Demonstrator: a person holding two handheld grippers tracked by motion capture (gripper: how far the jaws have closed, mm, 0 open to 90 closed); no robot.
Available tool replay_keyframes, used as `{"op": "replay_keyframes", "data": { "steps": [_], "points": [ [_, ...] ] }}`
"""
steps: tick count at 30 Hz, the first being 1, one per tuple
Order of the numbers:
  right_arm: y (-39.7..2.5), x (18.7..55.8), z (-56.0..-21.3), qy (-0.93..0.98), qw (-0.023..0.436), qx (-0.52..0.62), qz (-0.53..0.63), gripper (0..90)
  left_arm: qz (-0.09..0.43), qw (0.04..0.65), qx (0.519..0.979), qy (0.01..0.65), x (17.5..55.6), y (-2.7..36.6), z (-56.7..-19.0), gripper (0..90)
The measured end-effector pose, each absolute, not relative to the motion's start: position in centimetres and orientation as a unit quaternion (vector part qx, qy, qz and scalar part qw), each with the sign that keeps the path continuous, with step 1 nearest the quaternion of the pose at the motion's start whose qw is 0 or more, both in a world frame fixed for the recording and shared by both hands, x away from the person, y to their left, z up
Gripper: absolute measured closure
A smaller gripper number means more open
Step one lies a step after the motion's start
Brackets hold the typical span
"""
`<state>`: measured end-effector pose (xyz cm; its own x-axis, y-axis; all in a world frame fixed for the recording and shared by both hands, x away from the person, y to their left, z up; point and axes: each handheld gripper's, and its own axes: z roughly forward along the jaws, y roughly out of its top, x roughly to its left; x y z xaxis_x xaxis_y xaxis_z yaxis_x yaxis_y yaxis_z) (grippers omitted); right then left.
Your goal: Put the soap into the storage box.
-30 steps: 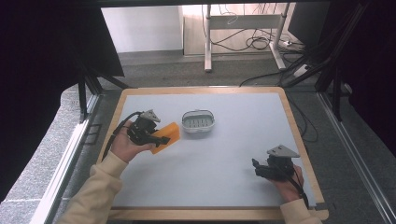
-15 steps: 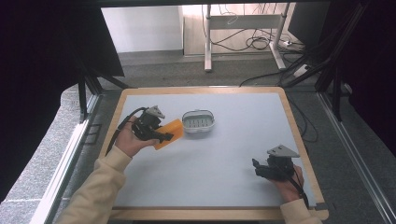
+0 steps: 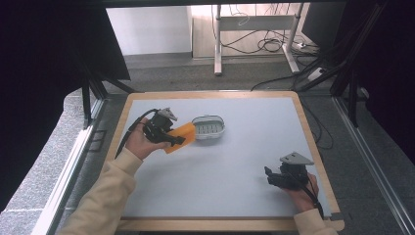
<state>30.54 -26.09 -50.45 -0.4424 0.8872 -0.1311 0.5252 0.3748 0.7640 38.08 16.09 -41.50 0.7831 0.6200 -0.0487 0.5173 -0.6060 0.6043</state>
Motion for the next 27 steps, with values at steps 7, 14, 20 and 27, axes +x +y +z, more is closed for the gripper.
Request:
{"op": "replay_keyframes", "data": {
  "steps": [7, 14, 20, 27],
  "points": [
    [-26.1, 30.5, -50.4, 0.782, 0.274, 0.452, 0.33, 20.0, 0.082, 0.319, 0.888, 0.321, 39.0, 16.2, -42.0, 62.0],
    [-26.1, 30.5, -50.4, 0.783, 0.275, 0.451, 0.33, 20.0, 0.084, 0.316, 0.889, 0.322, 39.7, 16.0, -42.2, 62.0],
    [-26.1, 30.5, -50.5, 0.783, 0.274, 0.451, 0.329, 20.0, 0.082, 0.316, 0.889, 0.319, 40.2, 15.8, -42.0, 62.0],
    [-26.2, 30.5, -50.5, 0.782, 0.275, 0.452, 0.328, 20.0, 0.083, 0.316, 0.889, 0.32, 40.7, 15.6, -42.1, 62.0]
  ]
}}
